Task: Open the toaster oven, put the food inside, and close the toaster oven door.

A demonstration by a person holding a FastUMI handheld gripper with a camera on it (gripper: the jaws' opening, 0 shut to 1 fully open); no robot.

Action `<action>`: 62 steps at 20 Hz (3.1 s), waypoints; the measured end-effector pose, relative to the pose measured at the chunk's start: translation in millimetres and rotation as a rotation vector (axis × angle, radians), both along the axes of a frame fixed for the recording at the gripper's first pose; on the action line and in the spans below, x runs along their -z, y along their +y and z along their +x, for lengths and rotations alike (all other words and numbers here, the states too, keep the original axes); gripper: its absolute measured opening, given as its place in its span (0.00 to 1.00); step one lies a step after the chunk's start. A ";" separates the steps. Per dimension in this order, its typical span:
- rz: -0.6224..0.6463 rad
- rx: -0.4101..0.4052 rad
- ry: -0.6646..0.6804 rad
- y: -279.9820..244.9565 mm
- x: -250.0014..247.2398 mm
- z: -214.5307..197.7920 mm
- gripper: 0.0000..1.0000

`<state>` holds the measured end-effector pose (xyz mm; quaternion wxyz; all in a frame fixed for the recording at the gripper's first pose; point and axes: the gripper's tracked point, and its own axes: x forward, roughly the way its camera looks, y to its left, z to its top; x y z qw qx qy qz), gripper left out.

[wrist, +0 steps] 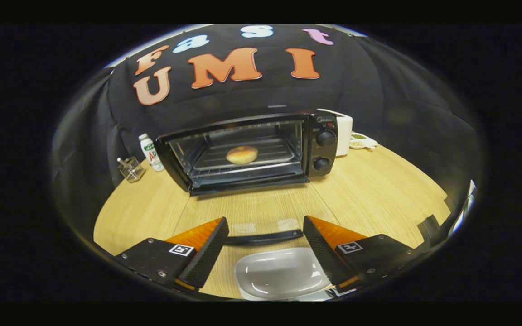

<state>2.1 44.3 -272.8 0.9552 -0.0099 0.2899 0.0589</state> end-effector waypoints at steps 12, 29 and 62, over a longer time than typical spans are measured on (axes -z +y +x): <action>-0.123 -0.072 0.091 16.2 55.0 -14.3 0.99; -0.056 -0.079 0.009 20.1 -16.1 6.9 1.00; -0.008 -0.134 -0.339 78.0 -242.8 74.7 1.00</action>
